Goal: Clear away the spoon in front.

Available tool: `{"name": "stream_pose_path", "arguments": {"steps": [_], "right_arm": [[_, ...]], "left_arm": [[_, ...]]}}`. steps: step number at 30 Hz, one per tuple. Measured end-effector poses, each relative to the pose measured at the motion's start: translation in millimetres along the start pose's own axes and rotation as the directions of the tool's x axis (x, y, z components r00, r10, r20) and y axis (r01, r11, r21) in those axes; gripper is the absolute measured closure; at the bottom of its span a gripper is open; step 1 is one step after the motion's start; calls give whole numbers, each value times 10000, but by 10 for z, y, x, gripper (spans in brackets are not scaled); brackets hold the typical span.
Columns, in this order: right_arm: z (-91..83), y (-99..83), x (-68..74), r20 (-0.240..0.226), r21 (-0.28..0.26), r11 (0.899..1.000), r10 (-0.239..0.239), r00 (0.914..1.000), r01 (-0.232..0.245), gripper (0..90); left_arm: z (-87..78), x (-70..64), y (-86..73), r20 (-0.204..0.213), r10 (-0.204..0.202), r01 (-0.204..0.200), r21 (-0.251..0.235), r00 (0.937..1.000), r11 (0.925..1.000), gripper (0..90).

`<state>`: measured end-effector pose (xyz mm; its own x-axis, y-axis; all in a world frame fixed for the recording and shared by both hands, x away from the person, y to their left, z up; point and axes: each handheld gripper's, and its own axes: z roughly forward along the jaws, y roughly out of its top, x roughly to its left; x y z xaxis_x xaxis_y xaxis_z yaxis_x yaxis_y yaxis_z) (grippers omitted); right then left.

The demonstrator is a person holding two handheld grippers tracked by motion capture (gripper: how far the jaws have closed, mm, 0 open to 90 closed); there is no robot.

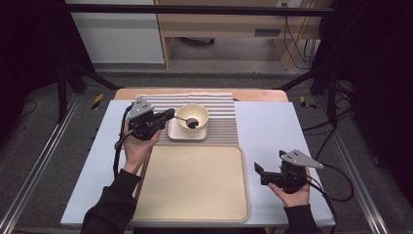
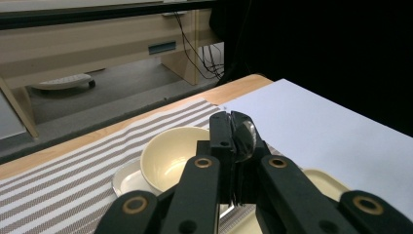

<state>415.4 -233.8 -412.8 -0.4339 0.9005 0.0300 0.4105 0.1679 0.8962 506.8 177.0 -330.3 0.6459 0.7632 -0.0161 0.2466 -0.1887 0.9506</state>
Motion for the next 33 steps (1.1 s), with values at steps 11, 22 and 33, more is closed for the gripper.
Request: {"name": "stream_pose_path", "arguments": {"steps": [11,22,33], "right_arm": [[-15,9,8,9,-37,10000,18,10000,-18,30],[-20,13,34,-21,-72,10000,-40,10000,39,30],[-26,5,46,-56,-62,10000,-61,10000,60,30]], "left_arm": [[-270,-154,-140,252,107,-111,138,9996,9998,883],[-448,-338,-280,545,148,-166,321,9984,9993,883],[-508,-499,-468,804,166,-224,711,9966,9972,883]]}}
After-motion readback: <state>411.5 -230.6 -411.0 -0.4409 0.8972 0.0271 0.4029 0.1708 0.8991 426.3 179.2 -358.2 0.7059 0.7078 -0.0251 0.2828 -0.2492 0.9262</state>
